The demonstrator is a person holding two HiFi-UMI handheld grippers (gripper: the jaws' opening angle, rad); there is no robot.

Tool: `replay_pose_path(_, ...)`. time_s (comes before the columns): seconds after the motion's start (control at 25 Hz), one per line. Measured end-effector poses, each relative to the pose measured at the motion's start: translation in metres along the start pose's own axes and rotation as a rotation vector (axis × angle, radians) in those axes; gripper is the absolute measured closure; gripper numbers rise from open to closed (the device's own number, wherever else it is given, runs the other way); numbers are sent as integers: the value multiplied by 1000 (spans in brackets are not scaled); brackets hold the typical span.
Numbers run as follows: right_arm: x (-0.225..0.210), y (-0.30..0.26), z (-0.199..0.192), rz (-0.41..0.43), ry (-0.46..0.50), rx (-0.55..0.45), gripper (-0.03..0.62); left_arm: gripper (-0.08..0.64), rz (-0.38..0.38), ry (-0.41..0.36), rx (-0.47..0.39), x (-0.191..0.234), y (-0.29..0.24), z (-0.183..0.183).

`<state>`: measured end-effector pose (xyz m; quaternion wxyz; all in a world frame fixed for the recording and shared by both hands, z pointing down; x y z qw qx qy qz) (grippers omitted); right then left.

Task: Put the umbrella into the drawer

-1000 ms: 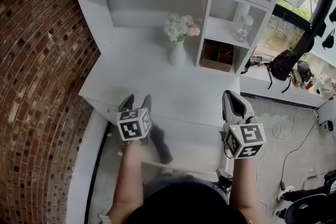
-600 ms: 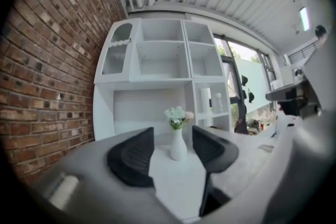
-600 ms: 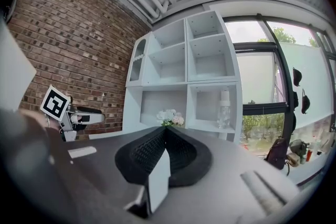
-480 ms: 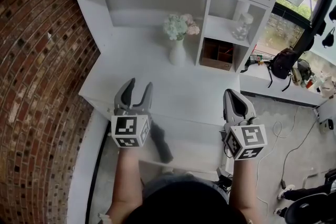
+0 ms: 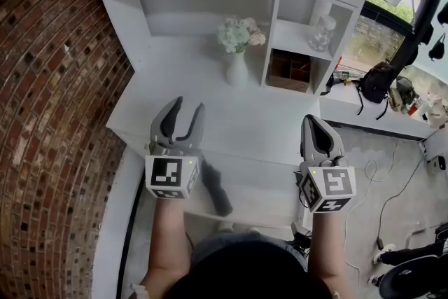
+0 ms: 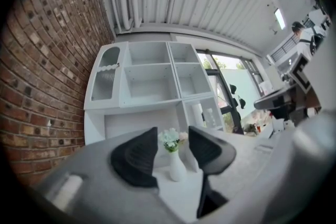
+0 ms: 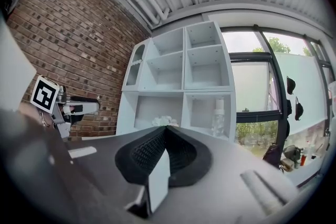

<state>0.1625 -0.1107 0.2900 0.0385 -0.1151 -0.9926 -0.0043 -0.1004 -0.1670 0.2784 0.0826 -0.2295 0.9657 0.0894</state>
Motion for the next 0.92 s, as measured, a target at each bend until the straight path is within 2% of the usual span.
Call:
replay_pose_path(0.2,3,3,5,9,3,-2,594,406,6,-5,-27,1,2,10)
replay_pose_path(0.24,3,4,6,8,5,-2,594,446,16,-8,-30,2,3,12)
replay_pose_path(0.28,3,4,6,7,6,-3,594,530,27,-11,-35,3,4,13)
replay_pose_path(0.32,3,5,7,6,8,-4,593,565,32,-14,-38,4,5,14)
replay_pose_path(0.92,-1,11,12,9,14,-7,594,565,16,-51,-40,-5,2,26)
Point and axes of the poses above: the fingertips, and each gripper's own axes: y backward along the fingers, x to its left, z out of its top, the point moved 4 cm from there along y, backward along the fingers, and after that the axes turned 1 degree about z, right-handed, at the moved point
